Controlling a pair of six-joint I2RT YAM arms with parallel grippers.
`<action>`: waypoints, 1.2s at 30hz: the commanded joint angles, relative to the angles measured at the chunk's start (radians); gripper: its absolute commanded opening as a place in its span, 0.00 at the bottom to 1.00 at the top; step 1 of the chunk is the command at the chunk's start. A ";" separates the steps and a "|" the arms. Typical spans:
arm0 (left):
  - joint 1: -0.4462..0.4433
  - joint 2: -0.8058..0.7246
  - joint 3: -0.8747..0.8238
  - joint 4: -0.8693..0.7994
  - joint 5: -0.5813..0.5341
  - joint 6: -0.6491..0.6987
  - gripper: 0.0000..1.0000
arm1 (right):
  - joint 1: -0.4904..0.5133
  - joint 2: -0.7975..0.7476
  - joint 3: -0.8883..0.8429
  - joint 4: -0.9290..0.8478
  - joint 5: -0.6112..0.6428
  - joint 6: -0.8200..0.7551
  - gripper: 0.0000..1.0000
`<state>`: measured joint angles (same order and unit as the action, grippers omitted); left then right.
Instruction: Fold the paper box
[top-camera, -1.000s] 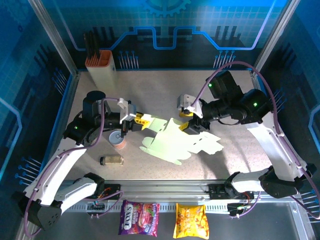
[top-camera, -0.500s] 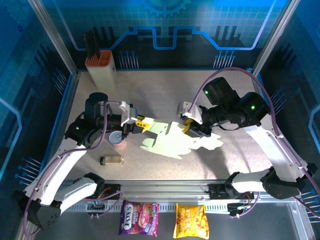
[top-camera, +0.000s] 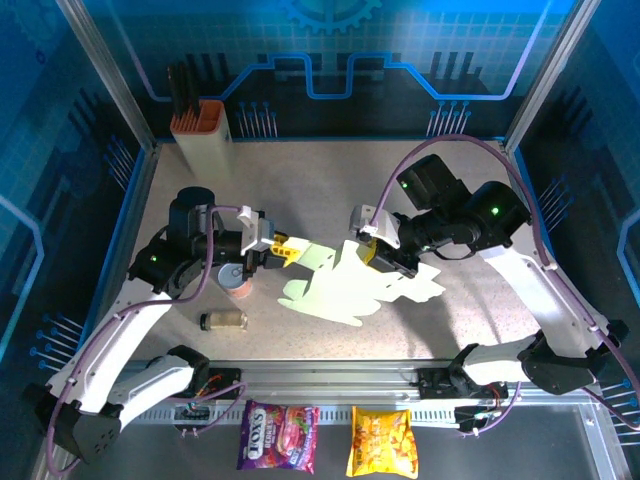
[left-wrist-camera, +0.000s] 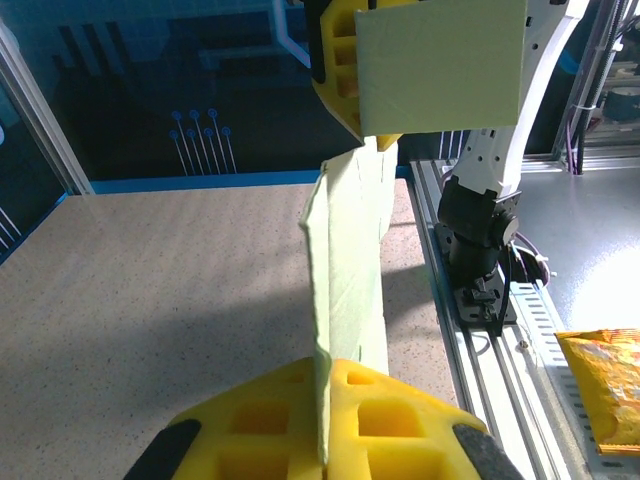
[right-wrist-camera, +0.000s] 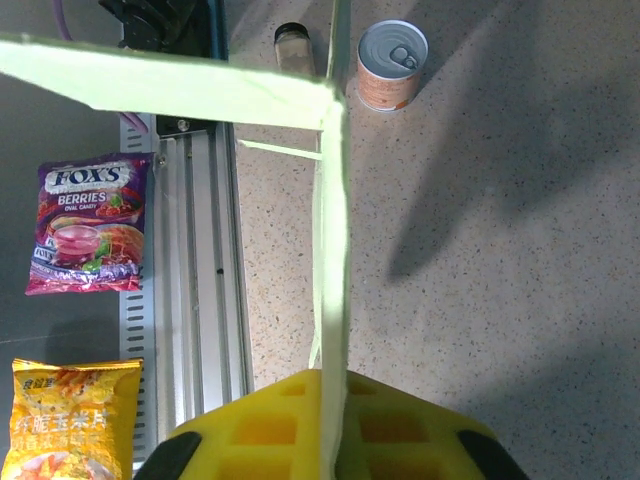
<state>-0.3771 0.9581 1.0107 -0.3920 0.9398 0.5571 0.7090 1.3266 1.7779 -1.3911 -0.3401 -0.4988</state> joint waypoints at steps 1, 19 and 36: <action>-0.008 -0.019 -0.014 0.018 0.018 0.032 0.00 | 0.017 0.005 0.000 -0.031 0.004 0.000 0.03; -0.005 -0.010 0.049 0.180 -0.541 -0.536 0.79 | -0.141 -0.018 -0.222 0.475 -0.183 0.460 0.00; 0.003 0.223 0.082 0.116 -0.551 -0.961 0.71 | -0.343 0.055 -0.739 1.201 -0.247 1.255 0.00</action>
<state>-0.3763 1.1610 1.1332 -0.3000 0.3889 -0.2955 0.3908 1.3506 1.0824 -0.3302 -0.5625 0.6048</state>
